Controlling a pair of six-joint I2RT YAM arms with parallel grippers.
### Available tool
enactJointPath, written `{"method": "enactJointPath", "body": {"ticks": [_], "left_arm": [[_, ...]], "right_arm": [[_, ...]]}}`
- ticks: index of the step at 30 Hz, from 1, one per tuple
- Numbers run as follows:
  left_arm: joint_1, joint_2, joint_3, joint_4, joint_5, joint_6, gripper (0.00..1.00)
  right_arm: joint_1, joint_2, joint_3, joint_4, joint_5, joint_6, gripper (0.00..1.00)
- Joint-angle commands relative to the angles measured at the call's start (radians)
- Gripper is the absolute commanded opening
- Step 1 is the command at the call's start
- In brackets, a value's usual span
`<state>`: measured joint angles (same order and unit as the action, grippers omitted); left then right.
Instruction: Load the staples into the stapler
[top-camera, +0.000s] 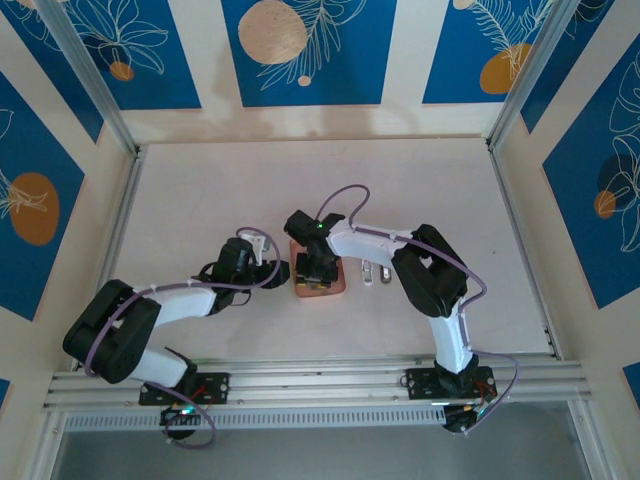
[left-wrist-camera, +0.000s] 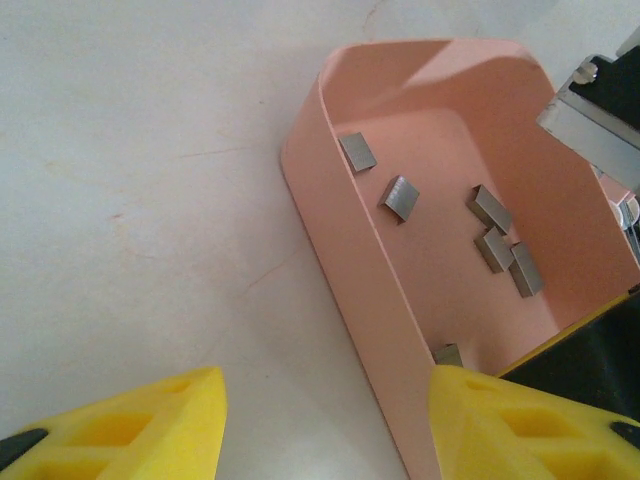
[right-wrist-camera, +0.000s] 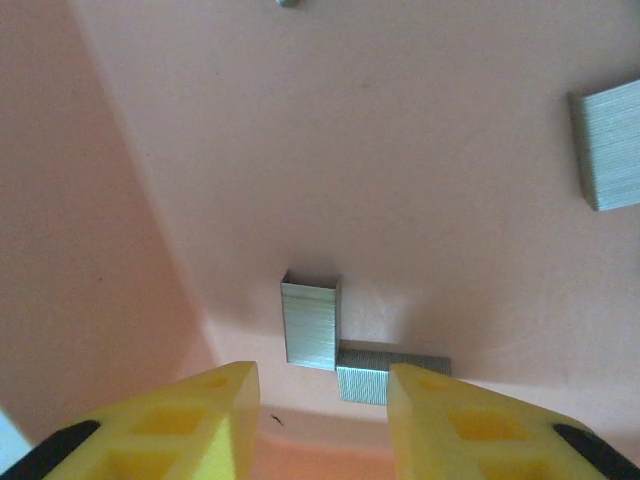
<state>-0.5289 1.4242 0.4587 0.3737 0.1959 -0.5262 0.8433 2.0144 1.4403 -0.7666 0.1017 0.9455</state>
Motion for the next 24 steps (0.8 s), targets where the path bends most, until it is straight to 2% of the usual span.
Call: {"method": "enactJointPath", "body": {"ticks": [1,16,24], "left_arm": [[-0.01,-0.005,-0.016,-0.025,-0.021,-0.013,0.55],[-0.011,-0.007,-0.016,-0.021,-0.024,-0.006,0.56],[-0.01,-0.007,-0.014,-0.022,-0.027,-0.003,0.56]], "right_arm": [[-0.001,0.038,0.032,-0.004,0.021,-0.006,0.39],[0.008,0.083,0.051,-0.045,0.123,-0.029,0.25],[0.012,0.06,0.057,-0.026,0.143,-0.048,0.24]]}}
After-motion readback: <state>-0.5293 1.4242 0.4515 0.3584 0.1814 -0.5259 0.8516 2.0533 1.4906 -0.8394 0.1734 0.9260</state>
